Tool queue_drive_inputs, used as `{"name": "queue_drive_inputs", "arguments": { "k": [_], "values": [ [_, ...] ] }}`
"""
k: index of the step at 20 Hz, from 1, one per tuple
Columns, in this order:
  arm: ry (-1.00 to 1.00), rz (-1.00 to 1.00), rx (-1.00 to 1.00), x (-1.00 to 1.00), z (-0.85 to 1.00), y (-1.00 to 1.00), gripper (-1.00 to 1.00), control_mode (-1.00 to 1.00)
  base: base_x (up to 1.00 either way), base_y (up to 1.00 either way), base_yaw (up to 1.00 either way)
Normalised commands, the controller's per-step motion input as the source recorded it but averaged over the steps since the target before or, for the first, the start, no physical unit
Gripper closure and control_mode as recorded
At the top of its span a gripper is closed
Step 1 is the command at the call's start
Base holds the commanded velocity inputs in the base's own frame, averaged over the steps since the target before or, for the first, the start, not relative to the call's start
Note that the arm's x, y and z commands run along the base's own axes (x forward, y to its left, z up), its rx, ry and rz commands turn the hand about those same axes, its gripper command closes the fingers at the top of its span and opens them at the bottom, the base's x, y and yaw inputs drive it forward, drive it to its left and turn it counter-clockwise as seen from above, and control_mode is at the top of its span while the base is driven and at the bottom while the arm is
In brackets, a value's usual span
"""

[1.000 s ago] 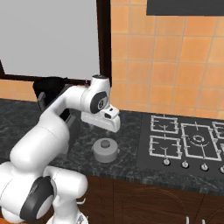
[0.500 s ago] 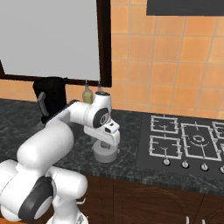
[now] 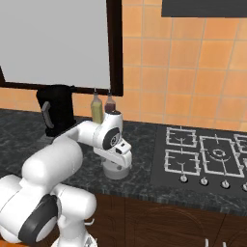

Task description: Close the lid blender by securely placing the lid on top.

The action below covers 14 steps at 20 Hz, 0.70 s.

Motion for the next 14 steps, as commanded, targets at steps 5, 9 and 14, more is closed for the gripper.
{"name": "queue_drive_inputs", "arguments": {
  "k": [5, 9, 14],
  "values": [
    [0.0, 0.0, -0.01, 0.07, -0.02, 0.0, -1.0, -1.0, 0.0, 0.0, 0.0],
    [0.0, 0.0, -0.02, 0.17, -0.09, 0.0, -1.0, -1.0, 0.0, 0.0, 0.0],
    [0.0, 0.0, 0.0, 0.22, 0.0, 0.0, -1.0, -1.0, 0.0, 0.0, 0.0]
  ]
}}
